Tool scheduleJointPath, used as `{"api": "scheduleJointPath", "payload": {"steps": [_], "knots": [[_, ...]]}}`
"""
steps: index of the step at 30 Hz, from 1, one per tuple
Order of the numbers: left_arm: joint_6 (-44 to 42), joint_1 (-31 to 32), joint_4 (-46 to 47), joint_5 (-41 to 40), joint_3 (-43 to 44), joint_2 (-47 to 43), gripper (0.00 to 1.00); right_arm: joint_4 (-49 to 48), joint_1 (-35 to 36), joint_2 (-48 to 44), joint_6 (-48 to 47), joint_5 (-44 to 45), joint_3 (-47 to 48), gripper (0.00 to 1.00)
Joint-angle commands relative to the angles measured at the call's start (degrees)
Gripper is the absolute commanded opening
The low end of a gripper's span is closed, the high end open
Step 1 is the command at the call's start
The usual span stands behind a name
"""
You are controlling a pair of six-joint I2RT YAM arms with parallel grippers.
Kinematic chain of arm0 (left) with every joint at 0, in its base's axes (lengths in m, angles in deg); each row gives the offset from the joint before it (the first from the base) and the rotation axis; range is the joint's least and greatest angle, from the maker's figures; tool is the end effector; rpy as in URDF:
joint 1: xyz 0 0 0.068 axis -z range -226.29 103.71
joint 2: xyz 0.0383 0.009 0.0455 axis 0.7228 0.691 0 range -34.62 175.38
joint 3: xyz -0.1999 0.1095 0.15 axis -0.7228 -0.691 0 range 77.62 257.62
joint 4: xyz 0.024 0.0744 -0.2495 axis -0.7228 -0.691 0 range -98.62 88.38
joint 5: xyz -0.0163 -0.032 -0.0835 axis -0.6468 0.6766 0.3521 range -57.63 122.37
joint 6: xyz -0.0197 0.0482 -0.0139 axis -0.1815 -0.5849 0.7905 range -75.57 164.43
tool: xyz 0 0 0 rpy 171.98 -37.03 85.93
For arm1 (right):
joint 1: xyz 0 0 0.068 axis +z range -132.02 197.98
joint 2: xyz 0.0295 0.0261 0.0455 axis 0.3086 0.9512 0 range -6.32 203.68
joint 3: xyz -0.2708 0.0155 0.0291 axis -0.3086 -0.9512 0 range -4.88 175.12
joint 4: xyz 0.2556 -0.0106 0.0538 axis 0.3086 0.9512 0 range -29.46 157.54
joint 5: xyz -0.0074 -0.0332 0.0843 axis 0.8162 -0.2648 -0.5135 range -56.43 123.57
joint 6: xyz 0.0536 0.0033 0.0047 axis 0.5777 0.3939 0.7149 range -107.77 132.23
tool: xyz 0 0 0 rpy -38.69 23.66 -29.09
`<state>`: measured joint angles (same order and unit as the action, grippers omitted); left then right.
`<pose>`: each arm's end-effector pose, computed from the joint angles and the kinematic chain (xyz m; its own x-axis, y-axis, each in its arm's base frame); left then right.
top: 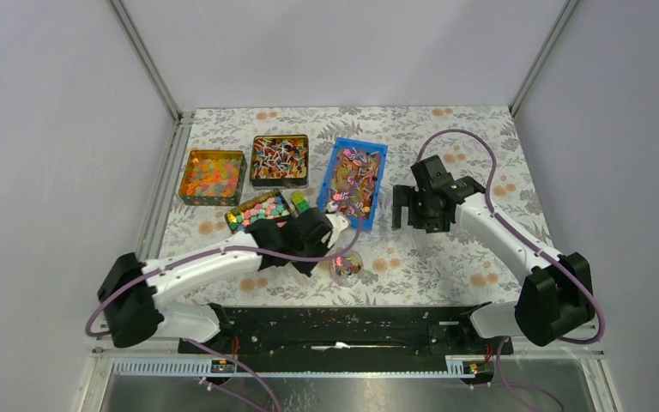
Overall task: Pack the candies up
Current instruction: Pick up the bottle lid at the center of the board.
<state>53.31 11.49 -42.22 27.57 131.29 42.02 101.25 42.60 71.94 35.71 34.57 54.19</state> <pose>0.1394 -0.2156 0.2320 -0.5988 0.6616 -0.4514 0.7396 0.6730 0.0053 0.2479 0.1130 0.2533 -0.8842 0.0329 -0.4660 -0.0615 0.9806 0.1859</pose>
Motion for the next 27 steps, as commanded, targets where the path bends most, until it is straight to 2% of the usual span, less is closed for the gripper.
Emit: {"api": "scheduleJointPath", "payload": {"steps": [1, 9, 14, 17, 21, 27], "knots": [[-1.1, -2.9, 4.0, -2.0, 3.0, -8.0, 0.0, 1.8, -0.4, -2.3, 1.2, -0.8, 5.1, 1.0], [1.3, -10.5, 21.5, 3.7, 1.0, -20.1, 0.0, 1.8, -0.4, -4.1, 3.5, -8.7, 12.0, 1.0], [7.0, -16.7, 33.5, 14.5, -2.1, -22.6, 0.0, 1.6, -0.4, -4.1, 5.3, -14.8, 16.3, 0.99], [11.3, -21.3, 43.6, 23.0, -5.3, -23.8, 0.0, 0.3, -0.4, -3.3, 7.3, -23.1, 18.9, 1.0], [16.2, -24.4, 57.6, 29.3, -9.0, -24.8, 0.0, -3.3, -0.3, -1.9, 14.1, -30.2, 21.3, 1.0], [15.9, -24.8, 65.3, 35.2, -9.7, -23.5, 0.0, -10.3, -0.3, 1.2, 24.4, -36.5, 24.8, 1.0]]}}
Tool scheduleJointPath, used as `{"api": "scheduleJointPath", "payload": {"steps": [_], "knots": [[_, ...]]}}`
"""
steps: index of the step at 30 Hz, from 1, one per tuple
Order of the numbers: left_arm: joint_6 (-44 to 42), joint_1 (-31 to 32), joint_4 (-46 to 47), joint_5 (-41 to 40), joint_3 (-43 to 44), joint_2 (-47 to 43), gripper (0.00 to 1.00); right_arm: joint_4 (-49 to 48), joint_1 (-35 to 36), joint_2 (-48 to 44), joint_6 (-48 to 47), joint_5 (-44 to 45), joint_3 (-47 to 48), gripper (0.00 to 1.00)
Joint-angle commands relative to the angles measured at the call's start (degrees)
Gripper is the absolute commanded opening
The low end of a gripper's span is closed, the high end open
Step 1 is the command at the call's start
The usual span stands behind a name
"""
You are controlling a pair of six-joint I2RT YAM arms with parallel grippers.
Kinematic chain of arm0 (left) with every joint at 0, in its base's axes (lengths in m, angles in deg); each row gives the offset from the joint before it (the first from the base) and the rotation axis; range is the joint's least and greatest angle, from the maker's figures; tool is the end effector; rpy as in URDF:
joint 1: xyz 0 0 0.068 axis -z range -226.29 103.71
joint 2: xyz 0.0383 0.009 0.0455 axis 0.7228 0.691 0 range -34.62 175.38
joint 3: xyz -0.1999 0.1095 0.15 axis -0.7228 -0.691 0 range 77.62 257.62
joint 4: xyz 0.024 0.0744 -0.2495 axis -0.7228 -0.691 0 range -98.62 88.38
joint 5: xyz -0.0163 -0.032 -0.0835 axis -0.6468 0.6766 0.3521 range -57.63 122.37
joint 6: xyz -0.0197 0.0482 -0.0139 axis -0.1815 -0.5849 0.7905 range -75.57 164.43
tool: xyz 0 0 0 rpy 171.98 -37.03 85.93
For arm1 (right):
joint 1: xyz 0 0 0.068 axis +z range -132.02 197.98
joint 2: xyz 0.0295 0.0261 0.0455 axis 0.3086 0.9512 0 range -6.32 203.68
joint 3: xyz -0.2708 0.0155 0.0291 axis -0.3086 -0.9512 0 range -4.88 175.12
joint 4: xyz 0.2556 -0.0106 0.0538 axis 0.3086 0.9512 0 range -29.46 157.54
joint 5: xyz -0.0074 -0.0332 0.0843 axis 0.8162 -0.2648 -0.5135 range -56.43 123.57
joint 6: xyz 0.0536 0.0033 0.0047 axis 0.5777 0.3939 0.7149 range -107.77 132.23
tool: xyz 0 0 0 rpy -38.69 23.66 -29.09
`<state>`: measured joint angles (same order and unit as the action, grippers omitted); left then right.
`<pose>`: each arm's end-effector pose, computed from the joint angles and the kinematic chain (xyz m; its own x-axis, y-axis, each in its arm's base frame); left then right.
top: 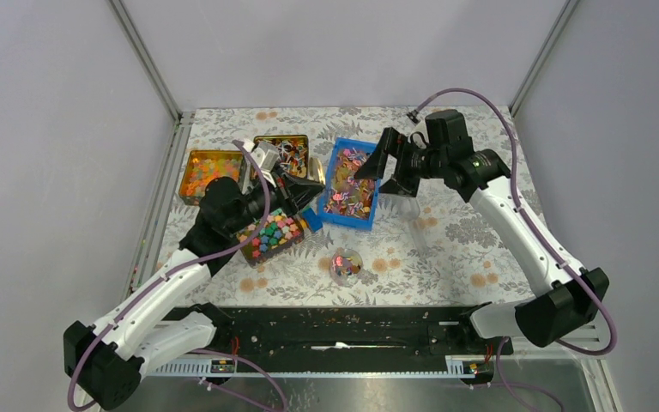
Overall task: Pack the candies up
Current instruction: Pick up the bottle lid at the center of the board.
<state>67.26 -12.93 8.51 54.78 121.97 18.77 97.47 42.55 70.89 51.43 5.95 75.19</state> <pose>0.1769 -0.1328 0.3483 -0.3061 -0.2279 -0.9243 0.7681 0.5144 -0.3812 0.2575 0.1360 0.3840 -0.8484 0.2277 -0.4779 -0.2343 0.6480 0.7248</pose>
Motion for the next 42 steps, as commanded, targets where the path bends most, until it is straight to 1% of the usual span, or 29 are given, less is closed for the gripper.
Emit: {"api": "scheduleJointPath", "payload": {"steps": [1, 4, 11, 16, 24, 31, 33, 37, 42], "knots": [[2.2, -0.4, 17.8, 8.9, -1.1, -0.3, 0.0, -8.1, 0.0, 3.3, 10.7, -9.9, 4.1, 1.0], [2.3, -0.4, 23.8, 11.9, -3.1, -0.2, 0.0, -12.2, 0.5, 5.2, 14.6, -13.2, 5.1, 0.99], [2.3, -0.4, 23.8, 10.2, -2.8, 0.2, 0.0, -23.9, 2.5, 6.1, 23.5, -18.0, 4.3, 1.0], [3.8, -0.4, 26.1, 9.9, -2.9, 1.2, 0.0, -29.3, 3.9, 6.8, 27.4, -19.6, 2.9, 1.0], [4.3, -0.4, 28.9, 9.8, -2.8, 2.0, 0.0, -33.9, 5.7, 7.4, 30.7, -20.8, 0.2, 1.0], [5.0, -0.5, 31.8, 10.4, -3.3, 1.9, 0.0, -34.2, 5.9, 7.2, 30.7, -20.6, -0.4, 0.99], [5.6, -0.5, 33.3, 10.6, -3.8, 1.8, 0.0, -36.0, 5.9, 7.0, 31.6, -20.6, -1.1, 1.0], [6.4, -0.5, 34.2, 10.9, -3.9, 2.2, 0.0, -42.4, 5.9, 6.9, 35.6, -21.5, -2.8, 0.99], [6.4, -0.5, 34.3, 10.5, -3.8, 2.4, 0.0, -43.5, 5.9, 6.9, 36.7, -21.9, -3.0, 1.0]]}}
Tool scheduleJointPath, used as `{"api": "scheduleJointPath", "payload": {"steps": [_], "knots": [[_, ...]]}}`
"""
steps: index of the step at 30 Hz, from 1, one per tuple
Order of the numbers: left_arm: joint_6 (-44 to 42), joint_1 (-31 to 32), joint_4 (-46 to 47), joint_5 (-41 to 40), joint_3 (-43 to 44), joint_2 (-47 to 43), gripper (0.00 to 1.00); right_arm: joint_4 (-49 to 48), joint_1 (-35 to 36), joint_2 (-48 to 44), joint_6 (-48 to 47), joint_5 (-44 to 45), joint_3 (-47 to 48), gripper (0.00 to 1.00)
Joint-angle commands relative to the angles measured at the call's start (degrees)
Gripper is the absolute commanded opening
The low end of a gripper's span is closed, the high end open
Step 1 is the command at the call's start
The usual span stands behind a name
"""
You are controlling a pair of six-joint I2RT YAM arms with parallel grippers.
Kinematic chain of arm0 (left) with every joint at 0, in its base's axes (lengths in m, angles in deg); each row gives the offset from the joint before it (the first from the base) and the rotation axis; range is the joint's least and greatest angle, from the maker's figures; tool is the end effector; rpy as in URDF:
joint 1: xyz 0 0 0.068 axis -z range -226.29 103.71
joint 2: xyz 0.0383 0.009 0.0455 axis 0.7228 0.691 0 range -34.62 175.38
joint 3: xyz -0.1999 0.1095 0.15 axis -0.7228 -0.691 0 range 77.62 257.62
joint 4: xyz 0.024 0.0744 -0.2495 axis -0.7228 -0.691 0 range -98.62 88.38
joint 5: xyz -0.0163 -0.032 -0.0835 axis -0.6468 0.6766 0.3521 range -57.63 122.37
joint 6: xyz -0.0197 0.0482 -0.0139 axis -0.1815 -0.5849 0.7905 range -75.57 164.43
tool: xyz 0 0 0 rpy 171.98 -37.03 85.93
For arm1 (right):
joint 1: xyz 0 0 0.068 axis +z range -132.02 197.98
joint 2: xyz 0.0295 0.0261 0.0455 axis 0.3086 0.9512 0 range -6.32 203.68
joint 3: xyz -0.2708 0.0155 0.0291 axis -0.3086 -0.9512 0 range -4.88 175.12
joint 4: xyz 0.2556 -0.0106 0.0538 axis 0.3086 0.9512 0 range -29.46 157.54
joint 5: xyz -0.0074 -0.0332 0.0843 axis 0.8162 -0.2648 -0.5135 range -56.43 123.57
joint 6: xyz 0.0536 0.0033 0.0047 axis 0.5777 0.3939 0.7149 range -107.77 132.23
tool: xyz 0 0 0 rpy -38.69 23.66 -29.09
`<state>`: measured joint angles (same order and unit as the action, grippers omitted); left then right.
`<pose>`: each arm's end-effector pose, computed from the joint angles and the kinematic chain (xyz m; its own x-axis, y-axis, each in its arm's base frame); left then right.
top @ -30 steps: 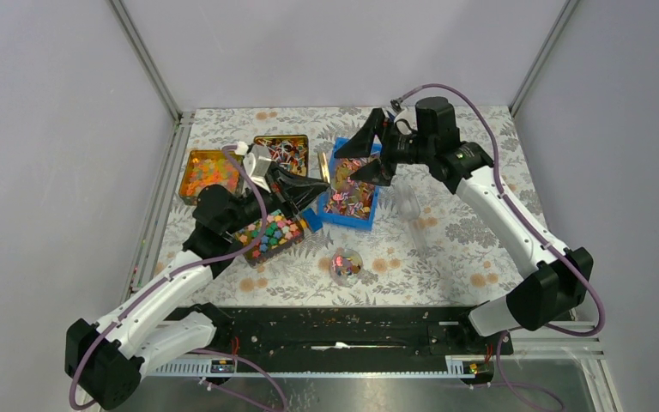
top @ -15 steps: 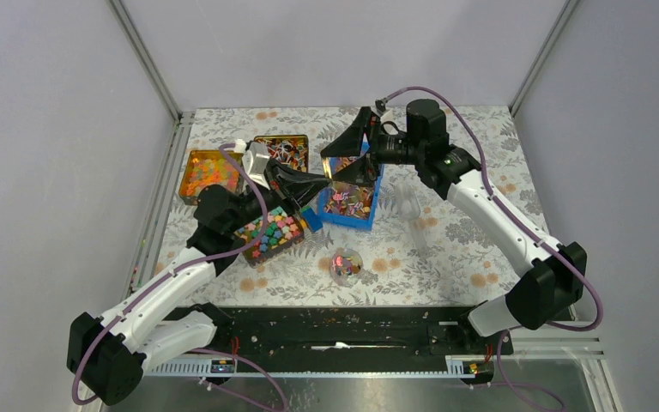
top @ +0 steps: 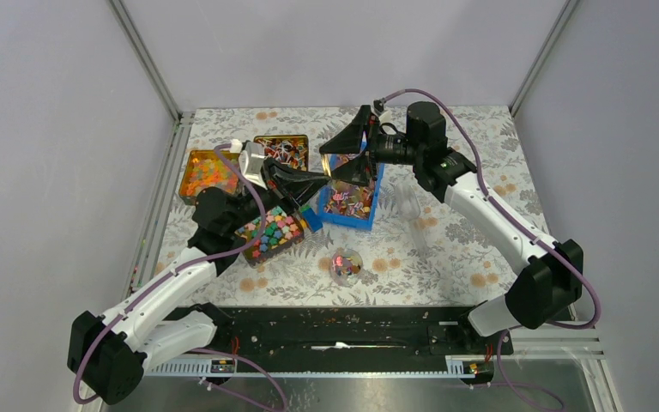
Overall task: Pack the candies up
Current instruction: Pick up the bottle lid at the center of the board, then close the bottle lid on the packing bottle.
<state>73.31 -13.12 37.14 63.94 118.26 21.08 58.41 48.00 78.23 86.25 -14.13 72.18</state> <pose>0.1730 -0.1354 0.3679 -0.1243 -0.4104 -0.9034 0.9220 0.2886 -0.2579 0.2840 0.1946 0.3947 -0.9589 0.1931 -0.2078 -0.1906 0.1040 0.9761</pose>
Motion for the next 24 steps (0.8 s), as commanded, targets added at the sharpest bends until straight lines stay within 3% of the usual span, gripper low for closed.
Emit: {"api": "scheduleJointPath", "payload": {"steps": [1, 4, 12, 13, 14, 17, 18, 19, 24], "knots": [[0.2, -0.3, 5.4, 1.3, 0.0, 0.1, 0.0, -4.4, 0.5, -0.4, 1.8, -1.9, 0.0, 1.0], [-0.2, -0.3, 4.7, 1.3, 0.1, 0.0, 0.0, -4.3, 0.5, -0.5, 1.8, -2.0, -0.3, 0.96], [-0.4, -0.5, 3.1, 0.3, -0.1, -0.2, 0.0, -4.3, 0.5, -0.6, 1.3, -2.6, -1.6, 0.74], [-0.3, -0.5, 2.7, 0.1, -0.1, -0.3, 0.06, -4.3, 0.4, -0.6, 1.2, -2.7, -1.8, 0.72], [-0.2, -0.5, 2.4, -0.2, -0.1, -0.2, 0.21, -4.3, 0.5, -0.7, 1.1, -2.8, -2.0, 0.7], [-0.1, -0.7, 0.7, -0.4, 0.1, -0.3, 0.8, -4.3, 0.4, -0.9, 0.7, -2.8, -2.8, 0.68], [-0.1, -0.8, -0.1, -0.6, 0.1, -0.5, 0.9, -3.9, 0.4, -1.0, 0.3, -2.9, -3.0, 0.68], [-0.3, -0.8, -1.1, -0.7, 0.2, -0.6, 0.97, -3.2, 0.4, -1.1, -0.3, -3.0, -3.1, 0.68], [-1.3, -1.2, -8.6, -5.1, -0.2, -2.9, 0.99, 5.4, 0.5, -1.4, -7.8, -2.7, -2.8, 0.68]]}}
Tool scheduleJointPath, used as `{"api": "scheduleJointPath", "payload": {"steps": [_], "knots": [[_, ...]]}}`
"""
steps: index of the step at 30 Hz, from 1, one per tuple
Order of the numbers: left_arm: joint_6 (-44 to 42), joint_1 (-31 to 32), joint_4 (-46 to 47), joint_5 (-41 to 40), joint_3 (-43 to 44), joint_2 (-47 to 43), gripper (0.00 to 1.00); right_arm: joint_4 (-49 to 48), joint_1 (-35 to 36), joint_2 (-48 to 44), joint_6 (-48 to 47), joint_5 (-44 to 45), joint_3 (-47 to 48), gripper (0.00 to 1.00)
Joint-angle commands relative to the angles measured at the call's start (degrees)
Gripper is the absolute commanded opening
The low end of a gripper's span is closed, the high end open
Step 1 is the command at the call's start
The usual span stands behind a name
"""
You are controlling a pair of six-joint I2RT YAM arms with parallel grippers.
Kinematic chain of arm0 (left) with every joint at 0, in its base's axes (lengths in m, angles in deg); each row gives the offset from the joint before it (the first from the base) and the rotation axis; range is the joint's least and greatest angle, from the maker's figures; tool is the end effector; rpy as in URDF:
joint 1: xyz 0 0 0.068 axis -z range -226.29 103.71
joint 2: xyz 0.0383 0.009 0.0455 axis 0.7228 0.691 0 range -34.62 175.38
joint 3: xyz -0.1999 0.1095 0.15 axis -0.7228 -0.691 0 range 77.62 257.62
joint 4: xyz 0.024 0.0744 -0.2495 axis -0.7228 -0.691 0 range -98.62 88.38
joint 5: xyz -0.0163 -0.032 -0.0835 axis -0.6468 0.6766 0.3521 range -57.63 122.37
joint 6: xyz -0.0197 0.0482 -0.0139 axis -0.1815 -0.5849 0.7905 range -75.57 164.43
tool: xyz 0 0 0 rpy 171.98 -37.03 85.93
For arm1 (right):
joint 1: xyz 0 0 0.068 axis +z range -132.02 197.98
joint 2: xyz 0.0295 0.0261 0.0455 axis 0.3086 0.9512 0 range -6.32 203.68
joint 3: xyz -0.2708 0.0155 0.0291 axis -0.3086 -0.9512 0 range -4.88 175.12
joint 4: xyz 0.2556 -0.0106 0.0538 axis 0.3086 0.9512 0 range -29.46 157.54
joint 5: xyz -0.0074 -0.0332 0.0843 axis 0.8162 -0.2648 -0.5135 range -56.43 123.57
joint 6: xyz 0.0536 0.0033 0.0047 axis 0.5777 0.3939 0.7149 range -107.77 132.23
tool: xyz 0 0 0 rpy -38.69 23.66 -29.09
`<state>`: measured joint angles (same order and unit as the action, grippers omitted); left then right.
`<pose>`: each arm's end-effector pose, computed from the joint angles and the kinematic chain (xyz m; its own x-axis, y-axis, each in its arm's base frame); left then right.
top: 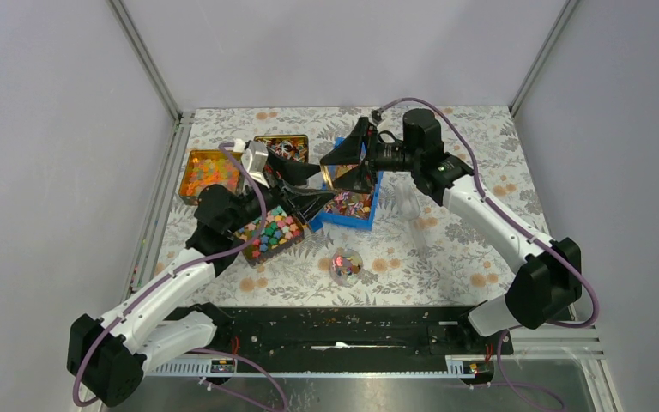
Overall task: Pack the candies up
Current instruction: Close the bottle lid on the packing bottle.
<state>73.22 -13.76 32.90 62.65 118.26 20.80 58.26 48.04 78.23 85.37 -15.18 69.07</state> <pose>0.1765 -0.1339 0.3618 -0.1667 -0.3869 -0.9069 0.8948 0.3270 -0.3040 0.2837 0.1952 0.3761 -0.9686 0.1684 -0.1830 -0.1628 0.1269 0.9785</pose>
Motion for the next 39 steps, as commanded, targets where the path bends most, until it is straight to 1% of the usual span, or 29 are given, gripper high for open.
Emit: {"api": "scheduleJointPath", "payload": {"steps": [1, 4, 6, 9, 13, 17, 21, 26, 30, 39], "knots": [[-1.7, -0.6, -7.3, -4.7, -0.3, -3.3, 0.99, 8.0, 0.4, -1.4, -9.4, -1.7, 0.6, 0.68], [-3.4, -0.8, -14.7, -7.4, -1.1, -5.5, 0.99, 17.7, 0.4, -0.2, -18.4, -2.8, 3.4, 0.68], [-3.6, -0.9, -19.6, -10.3, -1.7, -7.5, 0.99, 25.4, 0.4, 0.1, -25.1, -2.0, 5.9, 0.68], [-3.7, -1.0, -25.5, -14.4, -3.3, -11.0, 0.99, 35.6, 0.5, 0.6, -34.0, 0.0, 6.9, 0.68], [-3.4, -1.0, -34.8, -20.1, -4.9, -14.8, 0.99, 43.5, 1.4, -0.2, -43.8, 5.7, 5.3, 0.68], [-3.8, -1.1, -43.4, -23.0, -5.2, -16.7, 0.99, 50.0, 6.7, -0.7, -52.1, 15.7, 4.3, 0.67], [-1.6, -1.1, -49.3, -25.4, -5.4, -16.5, 0.99, 51.0, 12.8, -1.5, -54.7, 23.6, 1.8, 0.67], [3.9, -1.1, -55.2, -29.7, -5.9, -15.6, 0.99, 50.8, 18.3, -2.4, -55.6, 34.6, 0.1, 0.67], [6.4, -1.1, -58.0, -30.1, -6.0, -14.4, 0.99, 50.8, 22.7, -1.0, -57.2, 43.3, 0.5, 0.67], [7.3, -1.2, -61.1, -29.7, -3.7, -11.5, 0.99, 47.8, 29.9, 4.5, -60.4, 54.3, 2.3, 0.68]]}}
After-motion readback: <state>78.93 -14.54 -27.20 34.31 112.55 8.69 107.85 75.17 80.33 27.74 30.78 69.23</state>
